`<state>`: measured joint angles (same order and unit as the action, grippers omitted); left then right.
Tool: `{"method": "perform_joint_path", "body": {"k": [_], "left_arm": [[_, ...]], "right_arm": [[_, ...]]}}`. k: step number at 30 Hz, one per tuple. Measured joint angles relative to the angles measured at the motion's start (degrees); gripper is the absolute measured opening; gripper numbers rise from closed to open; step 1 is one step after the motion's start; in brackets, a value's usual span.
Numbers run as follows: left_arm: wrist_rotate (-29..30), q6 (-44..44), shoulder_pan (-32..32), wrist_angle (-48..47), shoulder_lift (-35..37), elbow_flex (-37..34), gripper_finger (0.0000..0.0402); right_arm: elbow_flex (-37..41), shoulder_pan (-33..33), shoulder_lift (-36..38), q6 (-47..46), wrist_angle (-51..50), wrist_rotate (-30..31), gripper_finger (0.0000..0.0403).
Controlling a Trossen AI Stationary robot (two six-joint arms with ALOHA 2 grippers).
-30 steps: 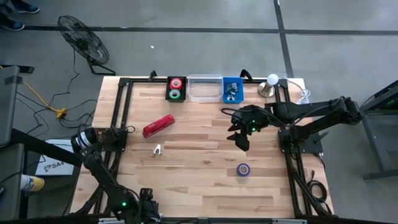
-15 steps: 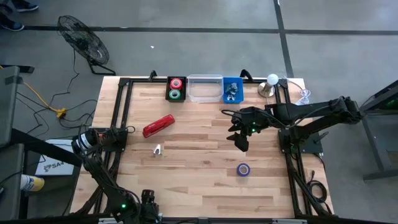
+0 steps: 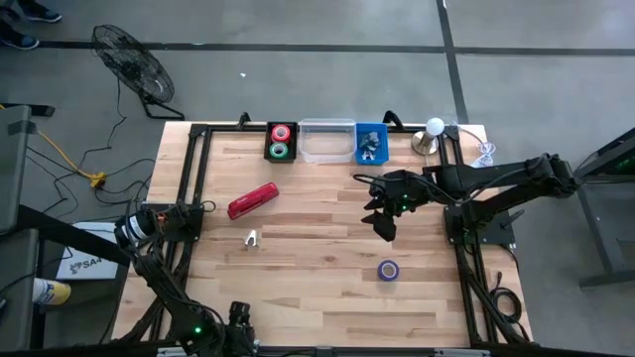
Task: Pick and place Stapler, Stapler remover, tape
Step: Put the blue staple remover into the blue bin
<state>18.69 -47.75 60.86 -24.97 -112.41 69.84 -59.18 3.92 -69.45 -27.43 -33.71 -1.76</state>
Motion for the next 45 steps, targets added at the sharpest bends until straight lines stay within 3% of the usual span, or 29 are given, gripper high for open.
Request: {"method": "perform_joint_path", "body": {"k": [17,23,29,37,45], "left_arm": [[3.24,-4.80,-0.20,2.95,-0.73,-0.03,0.0083],[3.54,-5.08,-0.22,-0.06,-1.00,2.14,0.0083],[5.83,-5.26,-2.78,-11.59,-1.06,7.33,0.0083],[11.94,2.11,-11.94,-22.89,-0.95,14.56,0.0083],[14.99,14.31,-24.09,-25.72,-0.89,20.91,0.0083]], "right_arm": [[0.02,0.00,0.00,-2.81,-0.22,0.79,0.0193],[0.02,0.00,0.00,-2.81,-0.17,0.79,0.0193],[0.02,0.00,0.00,-2.65,1.02,0.77,0.0193],[0.02,0.00,0.00,4.31,2.91,0.73,0.0193],[0.02,0.00,0.00,16.49,5.22,-0.30,0.0193]]}}
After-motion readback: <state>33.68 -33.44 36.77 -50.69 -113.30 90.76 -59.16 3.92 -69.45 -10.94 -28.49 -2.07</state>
